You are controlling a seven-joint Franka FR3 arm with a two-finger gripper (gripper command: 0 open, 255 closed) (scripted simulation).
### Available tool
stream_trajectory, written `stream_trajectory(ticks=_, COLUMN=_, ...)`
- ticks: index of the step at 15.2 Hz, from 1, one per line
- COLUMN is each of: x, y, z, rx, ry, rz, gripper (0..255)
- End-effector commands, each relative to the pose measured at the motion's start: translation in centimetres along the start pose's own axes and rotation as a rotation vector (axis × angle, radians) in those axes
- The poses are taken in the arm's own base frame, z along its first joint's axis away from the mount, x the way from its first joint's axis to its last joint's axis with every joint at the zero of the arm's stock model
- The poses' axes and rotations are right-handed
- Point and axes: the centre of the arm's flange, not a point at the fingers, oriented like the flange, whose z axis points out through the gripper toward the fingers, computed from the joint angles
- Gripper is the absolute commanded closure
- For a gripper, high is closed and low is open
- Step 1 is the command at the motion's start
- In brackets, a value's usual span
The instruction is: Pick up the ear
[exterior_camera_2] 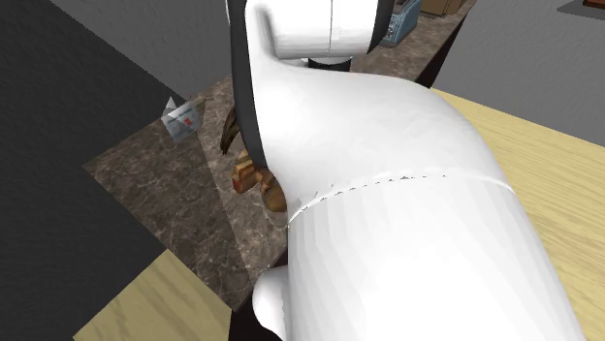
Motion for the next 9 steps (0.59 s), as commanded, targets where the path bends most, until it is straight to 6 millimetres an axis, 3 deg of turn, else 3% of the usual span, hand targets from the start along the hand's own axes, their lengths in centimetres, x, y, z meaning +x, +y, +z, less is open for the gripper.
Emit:
stream_trajectory(ticks=1, x=0.0, y=0.0, z=0.0, rx=0.000, ry=0.000, rz=0.000, gripper=0)
stream_trajectory(ticks=9, x=-1.1, y=-5.6, z=7.2, rx=0.135, ry=-0.027, rz=0.122, gripper=0)
